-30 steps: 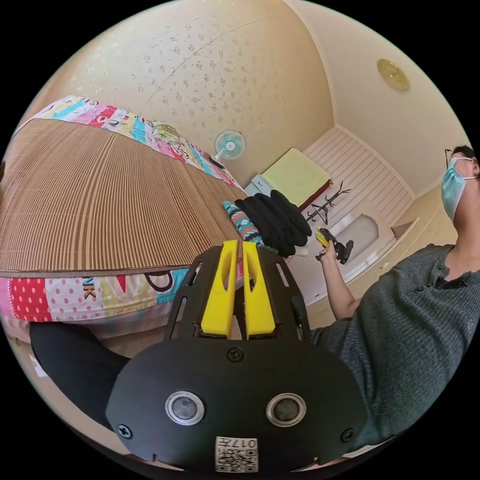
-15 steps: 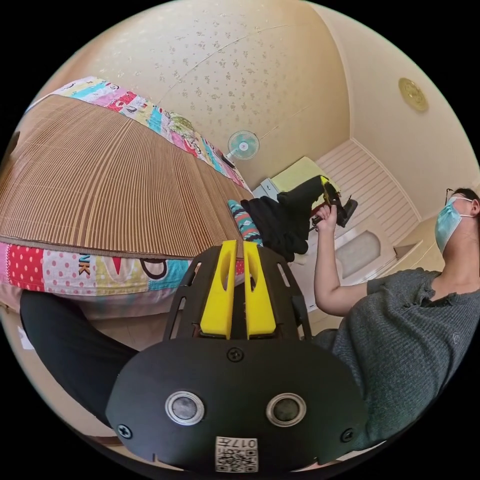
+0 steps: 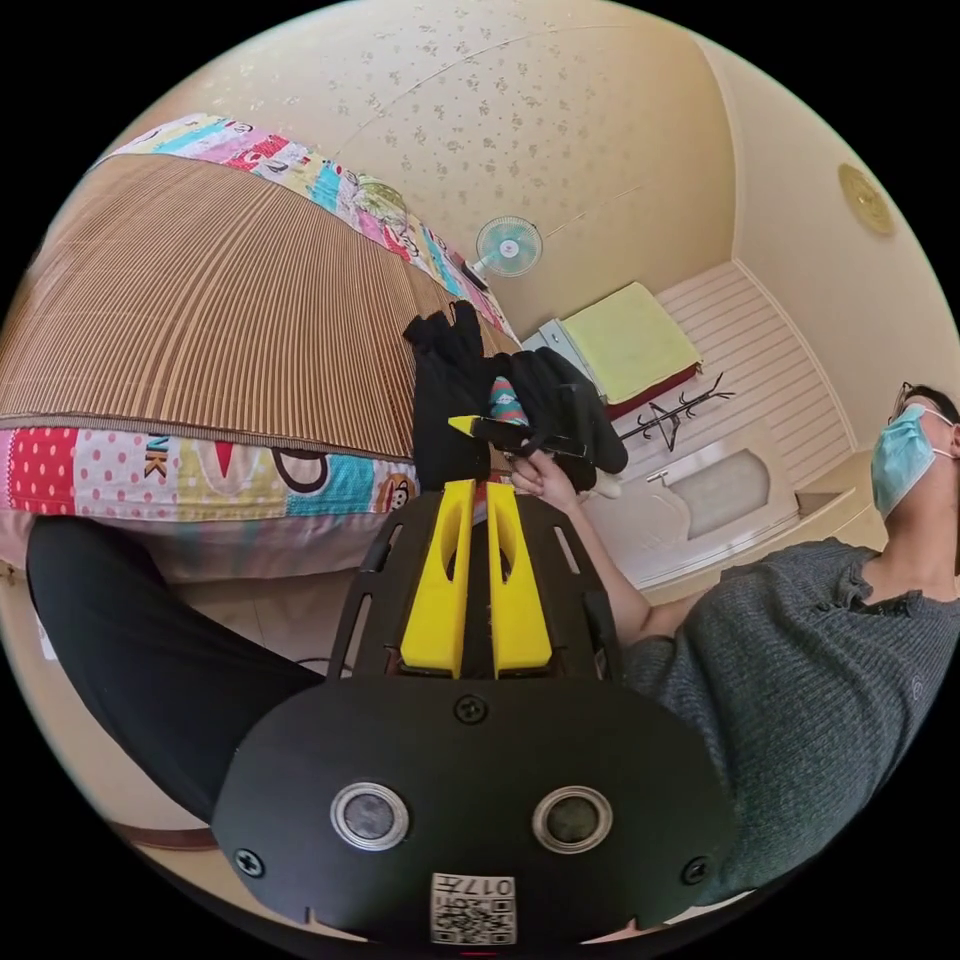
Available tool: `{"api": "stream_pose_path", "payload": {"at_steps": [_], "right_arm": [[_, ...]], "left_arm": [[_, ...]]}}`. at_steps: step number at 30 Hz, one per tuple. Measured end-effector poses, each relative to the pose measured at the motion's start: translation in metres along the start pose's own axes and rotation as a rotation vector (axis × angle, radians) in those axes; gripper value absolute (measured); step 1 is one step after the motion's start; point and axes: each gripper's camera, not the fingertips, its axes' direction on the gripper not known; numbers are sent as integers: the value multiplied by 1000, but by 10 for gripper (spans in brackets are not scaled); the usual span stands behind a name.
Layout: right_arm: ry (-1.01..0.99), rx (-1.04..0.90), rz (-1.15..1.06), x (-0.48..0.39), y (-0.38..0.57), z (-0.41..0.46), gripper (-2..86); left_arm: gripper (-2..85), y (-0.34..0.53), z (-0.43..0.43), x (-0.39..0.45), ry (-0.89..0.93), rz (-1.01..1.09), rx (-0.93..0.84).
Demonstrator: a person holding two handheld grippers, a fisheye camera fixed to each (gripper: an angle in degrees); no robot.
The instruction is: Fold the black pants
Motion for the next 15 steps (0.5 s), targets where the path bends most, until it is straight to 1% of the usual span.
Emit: {"api": "stream_pose_path", "payload": {"at_steps": [2, 4, 6, 7, 8, 9, 11, 14, 15], "right_arm": [[-9, 22, -23, 3, 9, -22, 26], [63, 100, 13, 14, 15, -51, 24], [271, 206, 167, 44, 14, -86, 25], [335, 217, 191, 52, 11, -90, 27], [489, 193, 219, 67, 3, -91, 30], [667, 155, 324, 83, -7, -89, 33], [885, 208, 505, 97, -20, -92, 39], [907, 350, 460, 101, -39, -96, 60], [915, 379, 509, 113, -46, -98, 68]], "left_arm": [[23, -3, 11, -9, 6, -22, -5], [23, -6, 21, -12, 18, -24, -7], [24, -11, 33, -13, 23, -17, -18], [25, -14, 42, -13, 27, -9, -29], [26, -17, 51, -12, 32, 0, -40], [27, -19, 56, -12, 35, 2, -45], [33, -25, 73, -11, 53, 3, -64], [41, -30, 87, -8, 56, 14, -69], [41, -31, 89, -8, 55, 15, -69]]}}
